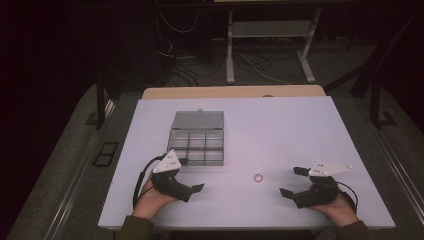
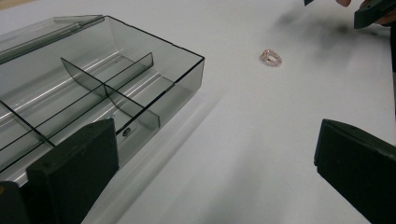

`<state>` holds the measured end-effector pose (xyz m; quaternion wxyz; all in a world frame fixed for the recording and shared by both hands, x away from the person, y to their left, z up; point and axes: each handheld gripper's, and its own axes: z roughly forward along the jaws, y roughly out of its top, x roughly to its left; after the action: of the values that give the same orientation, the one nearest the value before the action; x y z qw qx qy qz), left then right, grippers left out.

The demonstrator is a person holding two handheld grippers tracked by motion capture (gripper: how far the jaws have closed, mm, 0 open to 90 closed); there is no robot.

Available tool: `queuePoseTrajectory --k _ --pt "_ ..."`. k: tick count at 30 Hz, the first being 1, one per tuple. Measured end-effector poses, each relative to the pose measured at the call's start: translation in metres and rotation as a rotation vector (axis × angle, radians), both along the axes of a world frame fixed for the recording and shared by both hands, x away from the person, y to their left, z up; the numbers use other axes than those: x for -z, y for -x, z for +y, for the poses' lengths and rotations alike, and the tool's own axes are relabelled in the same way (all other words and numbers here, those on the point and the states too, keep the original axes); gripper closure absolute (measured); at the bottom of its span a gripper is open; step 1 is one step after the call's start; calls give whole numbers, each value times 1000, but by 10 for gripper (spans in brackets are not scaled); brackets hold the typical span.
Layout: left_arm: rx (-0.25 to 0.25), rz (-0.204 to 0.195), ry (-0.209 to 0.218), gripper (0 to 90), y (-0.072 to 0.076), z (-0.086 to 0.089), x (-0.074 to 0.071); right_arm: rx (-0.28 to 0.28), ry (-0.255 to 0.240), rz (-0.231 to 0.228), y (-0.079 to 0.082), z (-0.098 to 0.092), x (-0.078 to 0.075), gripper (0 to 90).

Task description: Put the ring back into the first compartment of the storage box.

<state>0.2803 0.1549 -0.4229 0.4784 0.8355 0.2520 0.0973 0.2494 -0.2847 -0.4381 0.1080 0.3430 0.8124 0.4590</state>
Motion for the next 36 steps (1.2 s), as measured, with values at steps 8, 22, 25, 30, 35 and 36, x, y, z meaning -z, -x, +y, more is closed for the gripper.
queuePoseTrajectory --k 8,22,25,30,35,36 --pt "2 2 2 0 0 1 -1 -4 15 10 -1 0 -3 69" --pt "7 -5 18 0 3 12 1 7 22 22 -11 4 -8 69" --pt "8 -5 17 0 3 13 1 3 26 28 -13 4 -7 69" --pt "7 -7 19 0 4 13 2 -2 18 28 -14 4 -8 70" --pt "13 -7 15 0 4 13 2 -22 19 39 -17 7 -7 70" --pt "12 -6 19 0 4 12 2 -21 18 38 -17 7 -7 70"
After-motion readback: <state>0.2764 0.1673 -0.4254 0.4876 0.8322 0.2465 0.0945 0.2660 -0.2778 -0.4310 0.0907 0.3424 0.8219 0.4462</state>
